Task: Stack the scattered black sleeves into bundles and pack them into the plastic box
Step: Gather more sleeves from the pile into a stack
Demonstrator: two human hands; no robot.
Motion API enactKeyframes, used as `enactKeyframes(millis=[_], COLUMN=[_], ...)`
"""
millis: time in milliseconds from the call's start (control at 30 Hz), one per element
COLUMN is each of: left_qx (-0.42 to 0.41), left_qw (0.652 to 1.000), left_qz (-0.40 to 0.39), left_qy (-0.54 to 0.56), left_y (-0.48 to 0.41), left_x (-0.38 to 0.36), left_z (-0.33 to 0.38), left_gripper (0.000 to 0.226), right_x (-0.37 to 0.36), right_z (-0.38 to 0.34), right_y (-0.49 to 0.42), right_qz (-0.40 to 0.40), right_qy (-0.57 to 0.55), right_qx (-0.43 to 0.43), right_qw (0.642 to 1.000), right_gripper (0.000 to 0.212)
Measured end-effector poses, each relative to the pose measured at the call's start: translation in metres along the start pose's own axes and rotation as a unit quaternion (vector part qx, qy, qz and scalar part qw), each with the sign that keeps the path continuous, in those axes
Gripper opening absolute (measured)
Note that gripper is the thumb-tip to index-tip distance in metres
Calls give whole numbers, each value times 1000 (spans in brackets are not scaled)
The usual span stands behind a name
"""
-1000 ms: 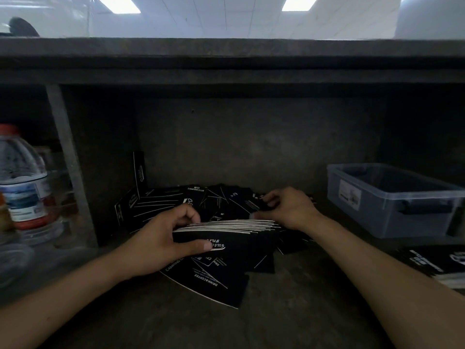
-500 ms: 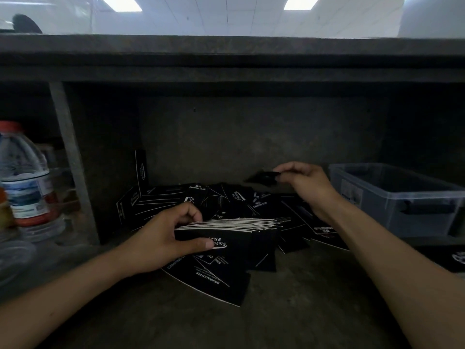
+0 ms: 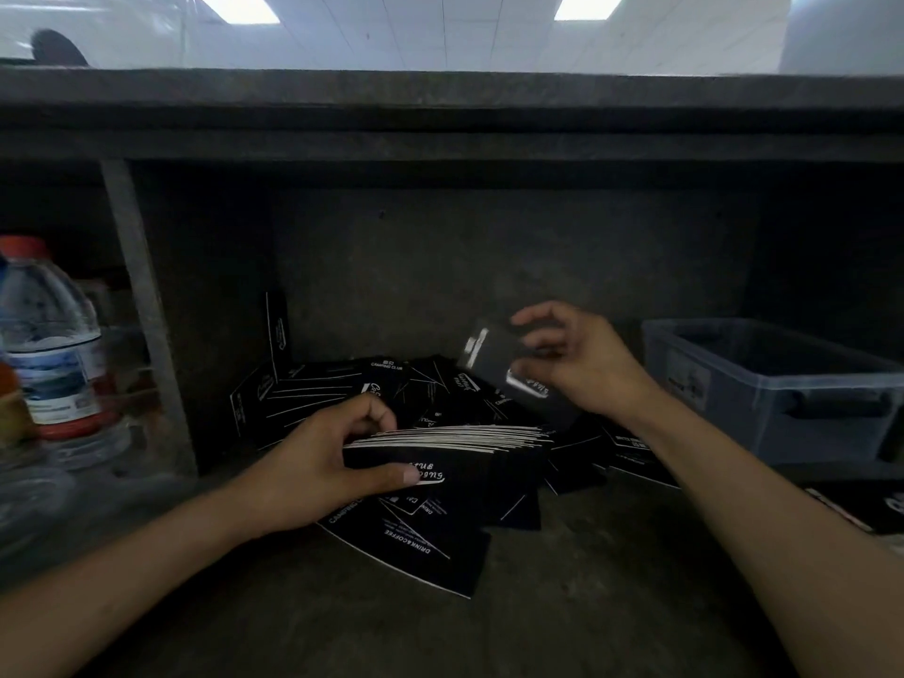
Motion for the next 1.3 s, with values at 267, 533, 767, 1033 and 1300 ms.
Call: enactKeyframes(millis=[267,533,767,1033,1300], left_qx=[13,18,-2,4,13], left_qw=[1000,1000,1000,999,1000], left_qz=[-12,-23,-25,-33,-23], left_qy=[18,1,5,19,16], left_y=[1,2,1,2,1], left_x=[-2,-3,-3,-4,-3], left_z=[1,3,4,4,1], left_gripper=[54,25,32,26,28], right_x=[-23,25,35,21,0], right_z=[10,68,57,36,31], right_y=[8,28,17,-2,-2], right_qz=[-132,-116,14,152,85], right_qy=[-101,475,504,-83,-193], right_qx=[-131,-315,-281,-110,-184], right_qw=[977,813,817,979,960], right_gripper=[38,48,25,89,20])
Point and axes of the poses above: each hand's wrist, its own y-axis away from the middle knuckle, its own x-axis out of the back of the hand, z = x × y, the point moved 6 cm from there along -y, towards the middle knuckle, and after that the axes turned 15 degrees about y, right-handed, at the moved point
